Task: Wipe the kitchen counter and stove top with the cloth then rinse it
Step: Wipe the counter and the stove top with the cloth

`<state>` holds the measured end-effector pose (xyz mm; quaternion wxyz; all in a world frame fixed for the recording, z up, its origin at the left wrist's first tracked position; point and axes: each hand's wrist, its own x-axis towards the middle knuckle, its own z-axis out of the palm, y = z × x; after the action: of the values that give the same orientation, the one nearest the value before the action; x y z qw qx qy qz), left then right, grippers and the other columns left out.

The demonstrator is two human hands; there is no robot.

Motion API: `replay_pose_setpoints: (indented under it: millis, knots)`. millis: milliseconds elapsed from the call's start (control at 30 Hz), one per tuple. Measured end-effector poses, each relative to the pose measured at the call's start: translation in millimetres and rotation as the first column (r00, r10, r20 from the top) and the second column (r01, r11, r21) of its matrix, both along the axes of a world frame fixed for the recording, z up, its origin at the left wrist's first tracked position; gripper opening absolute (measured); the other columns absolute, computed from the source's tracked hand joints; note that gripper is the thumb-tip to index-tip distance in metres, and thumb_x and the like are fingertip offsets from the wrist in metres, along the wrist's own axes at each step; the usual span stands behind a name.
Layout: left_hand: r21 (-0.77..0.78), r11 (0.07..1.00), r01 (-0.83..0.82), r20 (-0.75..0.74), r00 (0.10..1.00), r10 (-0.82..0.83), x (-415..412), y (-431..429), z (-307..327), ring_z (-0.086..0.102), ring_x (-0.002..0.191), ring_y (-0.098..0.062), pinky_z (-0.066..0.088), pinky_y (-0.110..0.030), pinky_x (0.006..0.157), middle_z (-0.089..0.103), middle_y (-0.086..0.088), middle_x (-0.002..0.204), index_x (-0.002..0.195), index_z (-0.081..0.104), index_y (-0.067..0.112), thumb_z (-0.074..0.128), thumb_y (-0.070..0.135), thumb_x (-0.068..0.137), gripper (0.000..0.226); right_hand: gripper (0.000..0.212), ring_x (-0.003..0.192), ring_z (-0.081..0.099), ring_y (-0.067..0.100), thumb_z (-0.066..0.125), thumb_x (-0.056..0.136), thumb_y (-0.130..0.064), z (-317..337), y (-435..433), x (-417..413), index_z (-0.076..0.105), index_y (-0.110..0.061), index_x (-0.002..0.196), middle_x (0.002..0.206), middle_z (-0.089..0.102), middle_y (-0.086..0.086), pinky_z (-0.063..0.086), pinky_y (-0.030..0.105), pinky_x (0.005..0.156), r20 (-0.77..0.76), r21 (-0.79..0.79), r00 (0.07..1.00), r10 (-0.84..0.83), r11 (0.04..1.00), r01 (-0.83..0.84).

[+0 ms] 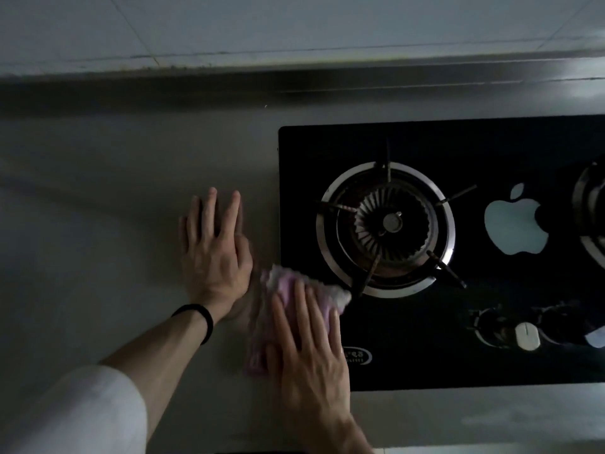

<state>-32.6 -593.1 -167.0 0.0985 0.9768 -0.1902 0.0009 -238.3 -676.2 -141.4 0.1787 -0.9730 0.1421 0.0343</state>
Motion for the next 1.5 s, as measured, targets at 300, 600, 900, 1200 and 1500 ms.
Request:
replay_pose_setpoints:
  millis: [300,600,900,1200,1500]
  knots:
    - [0.020,1.000,-0.015,0.001,1.000,0.015,0,-3,3,0.024,0.156,-0.039,0.020,-0.059,0.126,0.025,-0.009,0.171,0.161,0.035,0.028,0.034,0.029,0.090,0.071,0.068,0.158,0.019,0.027,0.049,0.098,-0.044,3,-27,35,0.035,-0.021,0.161,0.171,0.020,0.010,0.020,0.051,0.124,-0.014,-0.007,0.996,0.090,0.996,-0.091]
    - [0.023,1.000,-0.020,-0.003,1.000,0.020,0,-3,5,0.025,0.156,-0.039,0.022,-0.058,0.126,0.026,-0.009,0.171,0.161,0.035,0.029,0.034,0.029,0.090,0.071,0.071,0.161,0.003,0.024,0.044,0.104,-0.039,4,-30,67,0.017,-0.017,0.166,0.173,0.010,0.012,0.005,0.050,0.129,-0.053,0.064,0.998,-0.025,0.998,0.028]
    - [0.007,1.000,-0.007,-0.009,1.000,0.007,-1,-2,5,0.025,0.155,-0.041,0.021,-0.057,0.126,0.024,-0.010,0.171,0.161,0.034,0.028,0.037,0.027,0.090,0.071,0.065,0.157,0.027,0.024,0.042,0.102,-0.049,9,-77,-87,0.035,-0.021,0.161,0.171,0.024,0.009,0.025,0.052,0.123,-0.074,-0.040,0.997,0.034,0.999,-0.037]
    - [-0.024,1.000,0.002,0.008,1.000,-0.002,0,-5,6,0.032,0.150,-0.045,0.024,-0.058,0.124,0.028,-0.013,0.169,0.159,0.038,0.025,0.039,0.026,0.090,0.069,0.068,0.160,0.011,0.032,0.032,0.102,-0.038,19,-121,-82,0.021,-0.010,0.163,0.172,0.012,0.018,0.012,0.060,0.127,-0.161,-0.074,0.881,-0.446,0.895,0.440]
    - [-0.057,0.998,0.014,0.035,0.999,-0.012,4,2,-6,0.033,0.146,-0.040,0.029,-0.058,0.118,0.025,-0.010,0.168,0.159,0.034,0.034,0.036,0.033,0.092,0.067,0.070,0.154,0.025,0.044,0.038,0.097,-0.034,35,-104,-66,0.036,0.005,0.155,0.164,0.026,0.030,0.023,0.054,0.125,-0.164,-0.061,0.943,-0.290,0.957,0.284]
